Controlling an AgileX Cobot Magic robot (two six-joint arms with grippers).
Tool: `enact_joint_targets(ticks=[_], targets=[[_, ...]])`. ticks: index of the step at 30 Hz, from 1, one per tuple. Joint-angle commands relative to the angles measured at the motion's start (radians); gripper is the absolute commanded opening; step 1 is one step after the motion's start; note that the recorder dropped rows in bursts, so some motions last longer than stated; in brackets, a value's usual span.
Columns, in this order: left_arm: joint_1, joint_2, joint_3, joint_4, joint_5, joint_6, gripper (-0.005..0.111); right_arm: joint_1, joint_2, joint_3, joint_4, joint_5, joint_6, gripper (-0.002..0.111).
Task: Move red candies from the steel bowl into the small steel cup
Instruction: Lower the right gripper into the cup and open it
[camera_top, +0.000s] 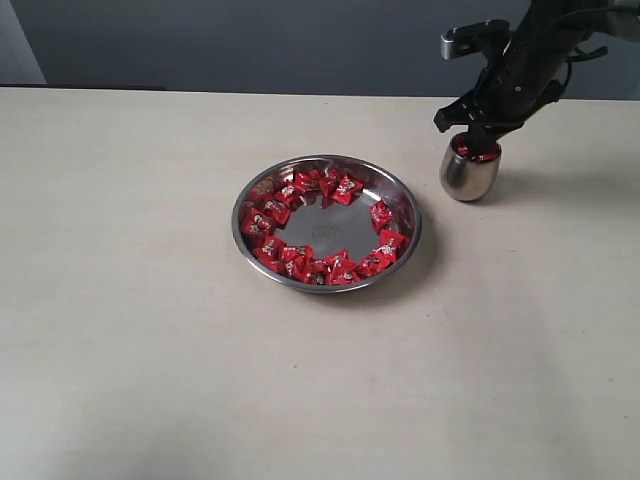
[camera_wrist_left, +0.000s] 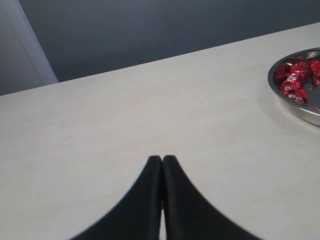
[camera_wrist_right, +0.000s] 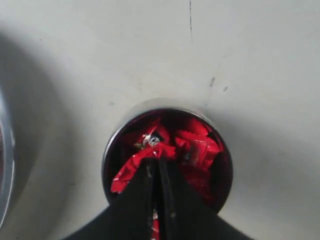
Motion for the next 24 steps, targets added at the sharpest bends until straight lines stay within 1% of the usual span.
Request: enact_joint_targets(ticks=[1, 9, 12, 14, 17, 24], targets=[[0.000, -0.004, -0.001, 0.001, -0.007, -0.005, 0.000, -0.006, 0.006, -0.004, -0.012, -0.012, -0.005, 0.000], [0.000, -0.004, -0.001, 0.001, -0.007, -0.005, 0.000, -0.006, 0.006, -0.004, 0.005, -0.021, -0.002, 0.000], [0.000, -0.004, -0.001, 0.001, -0.007, -0.005, 0.000, -0.006, 0.006, -0.004, 0.028, -0.018, -0.005, 0.007], [0.000, -0.004, -0.001, 0.001, -0.007, -0.005, 0.000, -0.006, 0.006, -0.004, 0.037, -0.016, -0.014, 0.017], [0.000, -0.004, -0.001, 0.001, -0.007, -0.005, 0.000, -0.006, 0.006, -0.004, 0.038, -0.016, -0.017, 0.027], [0.000, -0.004, -0.001, 0.001, -0.007, -0.005, 0.000, -0.006, -0.003, -0.004, 0.030, -0.018, -0.017, 0.027]])
